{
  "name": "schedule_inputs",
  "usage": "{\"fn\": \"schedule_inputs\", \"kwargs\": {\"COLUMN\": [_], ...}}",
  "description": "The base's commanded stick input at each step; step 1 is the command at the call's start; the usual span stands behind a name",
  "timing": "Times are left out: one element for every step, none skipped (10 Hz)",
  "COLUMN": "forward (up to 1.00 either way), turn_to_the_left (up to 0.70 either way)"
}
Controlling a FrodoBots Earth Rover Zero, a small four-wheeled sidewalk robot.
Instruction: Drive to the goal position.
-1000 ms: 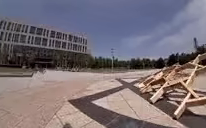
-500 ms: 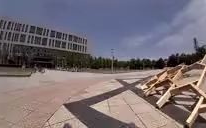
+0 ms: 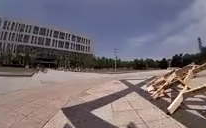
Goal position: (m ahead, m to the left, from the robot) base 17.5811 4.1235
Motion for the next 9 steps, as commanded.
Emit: {"fn": "schedule_inputs", "kwargs": {"forward": [0.45,0.45,0.45,0.45,0.45,0.45,0.45,0.45,0.45], "turn_to_the_left": [0.04,0.0,0.0,0.0,0.0,0.0,0.0,0.0,0.0]}}
